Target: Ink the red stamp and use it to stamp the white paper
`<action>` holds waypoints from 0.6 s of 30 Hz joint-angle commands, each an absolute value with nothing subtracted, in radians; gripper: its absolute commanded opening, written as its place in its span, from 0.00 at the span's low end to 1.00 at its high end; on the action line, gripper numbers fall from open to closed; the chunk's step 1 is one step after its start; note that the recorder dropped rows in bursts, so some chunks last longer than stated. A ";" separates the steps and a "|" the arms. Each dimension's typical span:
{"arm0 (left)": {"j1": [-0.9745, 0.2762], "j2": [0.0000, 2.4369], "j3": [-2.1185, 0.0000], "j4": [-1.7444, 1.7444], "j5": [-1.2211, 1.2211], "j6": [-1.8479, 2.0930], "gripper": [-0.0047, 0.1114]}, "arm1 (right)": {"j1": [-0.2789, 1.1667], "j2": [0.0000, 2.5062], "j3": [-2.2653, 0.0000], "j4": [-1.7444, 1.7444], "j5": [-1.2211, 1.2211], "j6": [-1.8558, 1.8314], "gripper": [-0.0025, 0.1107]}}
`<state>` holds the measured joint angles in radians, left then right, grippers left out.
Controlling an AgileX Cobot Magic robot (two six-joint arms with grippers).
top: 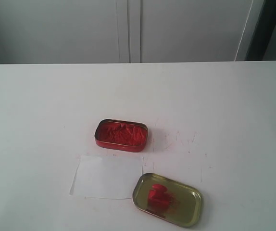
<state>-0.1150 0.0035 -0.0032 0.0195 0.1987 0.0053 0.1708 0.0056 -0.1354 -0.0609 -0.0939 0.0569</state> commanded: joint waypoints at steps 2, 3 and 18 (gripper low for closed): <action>-0.113 0.000 0.000 0.017 0.195 0.008 0.04 | 0.168 0.027 -0.247 -0.056 0.129 0.048 0.02; -0.113 0.000 0.000 0.017 0.195 0.008 0.04 | 0.168 0.045 -0.264 -0.056 0.157 0.048 0.02; -0.113 0.000 0.000 0.017 0.195 0.008 0.04 | 0.168 0.352 -0.472 0.000 0.418 0.048 0.02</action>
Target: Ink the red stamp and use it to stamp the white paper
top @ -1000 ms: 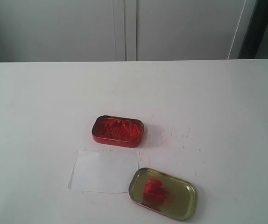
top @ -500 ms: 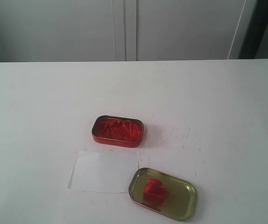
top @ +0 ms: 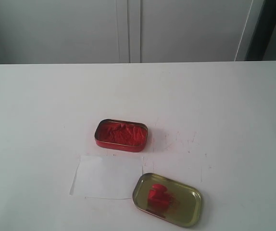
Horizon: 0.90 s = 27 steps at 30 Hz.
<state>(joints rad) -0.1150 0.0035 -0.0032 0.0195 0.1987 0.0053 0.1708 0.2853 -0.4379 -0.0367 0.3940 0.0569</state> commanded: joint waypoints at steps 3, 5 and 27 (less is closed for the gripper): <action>-0.113 0.000 0.000 0.017 0.195 0.008 0.04 | 0.168 0.415 -0.511 0.031 0.457 0.048 0.02; -0.113 0.000 0.000 0.017 0.195 0.008 0.04 | 0.168 0.463 -0.541 0.034 0.493 0.048 0.02; -0.113 0.000 0.000 0.017 0.195 0.008 0.04 | 0.189 0.926 -0.839 0.221 0.880 -0.055 0.02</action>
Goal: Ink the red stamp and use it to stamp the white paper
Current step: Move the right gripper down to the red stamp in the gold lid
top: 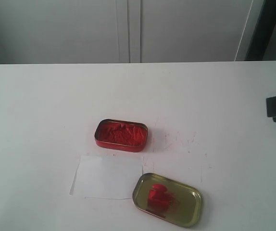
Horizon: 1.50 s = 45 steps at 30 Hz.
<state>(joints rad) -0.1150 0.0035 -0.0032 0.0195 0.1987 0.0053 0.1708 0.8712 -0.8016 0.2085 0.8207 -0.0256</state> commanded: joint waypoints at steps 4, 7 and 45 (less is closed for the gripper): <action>-0.113 0.000 0.000 0.017 0.195 0.008 0.04 | 0.228 0.963 -0.872 0.225 0.897 -0.074 0.02; -0.113 0.000 0.000 0.017 0.195 0.008 0.04 | 0.264 0.982 -0.887 0.225 0.897 -0.074 0.02; -0.113 0.000 0.000 0.017 0.195 0.008 0.04 | 0.729 1.579 -1.039 0.135 0.840 -0.322 0.02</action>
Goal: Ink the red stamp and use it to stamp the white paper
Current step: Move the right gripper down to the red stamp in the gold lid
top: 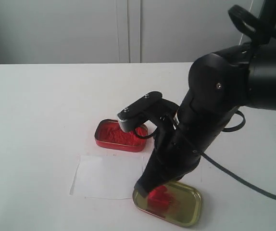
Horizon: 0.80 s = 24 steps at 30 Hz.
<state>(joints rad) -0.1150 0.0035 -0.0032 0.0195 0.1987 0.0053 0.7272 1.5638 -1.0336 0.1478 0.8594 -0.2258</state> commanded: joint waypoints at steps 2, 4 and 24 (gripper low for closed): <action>-0.113 0.000 0.000 0.017 0.195 0.008 0.04 | 0.729 1.591 -1.039 0.135 0.815 -0.396 0.02; -0.113 0.000 0.000 0.017 0.195 0.008 0.04 | 0.729 1.596 -1.039 0.138 0.798 -0.447 0.02; -0.113 0.000 0.000 0.017 0.195 0.008 0.04 | 0.729 1.656 -1.035 0.127 0.779 -0.801 0.39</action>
<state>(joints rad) -0.1150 0.0035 -0.0032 0.0195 0.1987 0.0053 0.7272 1.6559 -1.0336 0.1361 0.7829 -0.7438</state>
